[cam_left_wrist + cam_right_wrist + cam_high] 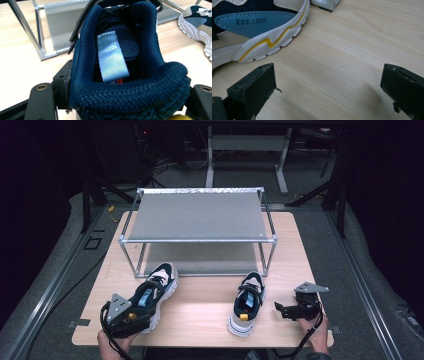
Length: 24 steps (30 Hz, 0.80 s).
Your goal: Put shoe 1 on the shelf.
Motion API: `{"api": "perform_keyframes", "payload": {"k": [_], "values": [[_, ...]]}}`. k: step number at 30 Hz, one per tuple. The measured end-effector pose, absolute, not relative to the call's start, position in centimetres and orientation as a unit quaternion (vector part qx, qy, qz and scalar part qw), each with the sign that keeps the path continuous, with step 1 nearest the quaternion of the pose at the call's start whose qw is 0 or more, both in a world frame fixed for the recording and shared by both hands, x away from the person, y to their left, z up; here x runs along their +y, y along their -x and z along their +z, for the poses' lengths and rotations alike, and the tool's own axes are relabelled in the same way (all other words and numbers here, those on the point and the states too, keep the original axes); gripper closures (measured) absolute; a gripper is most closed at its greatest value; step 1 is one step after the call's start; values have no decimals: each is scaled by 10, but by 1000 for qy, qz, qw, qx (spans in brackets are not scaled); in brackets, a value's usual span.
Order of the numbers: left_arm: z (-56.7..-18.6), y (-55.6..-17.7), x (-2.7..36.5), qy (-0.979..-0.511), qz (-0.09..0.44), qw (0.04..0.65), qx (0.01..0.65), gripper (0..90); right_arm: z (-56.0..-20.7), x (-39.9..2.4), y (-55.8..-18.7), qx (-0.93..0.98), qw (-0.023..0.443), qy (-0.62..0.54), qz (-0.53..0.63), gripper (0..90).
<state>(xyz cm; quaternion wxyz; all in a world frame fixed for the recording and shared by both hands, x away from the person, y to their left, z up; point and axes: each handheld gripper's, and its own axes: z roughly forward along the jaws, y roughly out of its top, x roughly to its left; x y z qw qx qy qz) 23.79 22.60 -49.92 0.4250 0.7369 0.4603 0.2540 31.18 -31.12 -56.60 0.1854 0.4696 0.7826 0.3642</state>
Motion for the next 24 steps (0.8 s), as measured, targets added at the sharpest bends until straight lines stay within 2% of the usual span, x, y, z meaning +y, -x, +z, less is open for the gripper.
{"api": "perform_keyframes", "payload": {"k": [24], "values": [[-489, -289, 185, -724, 283, 435, 455, 276, -566, -312, -312, 782, 182, -471, 366, 0]]}}
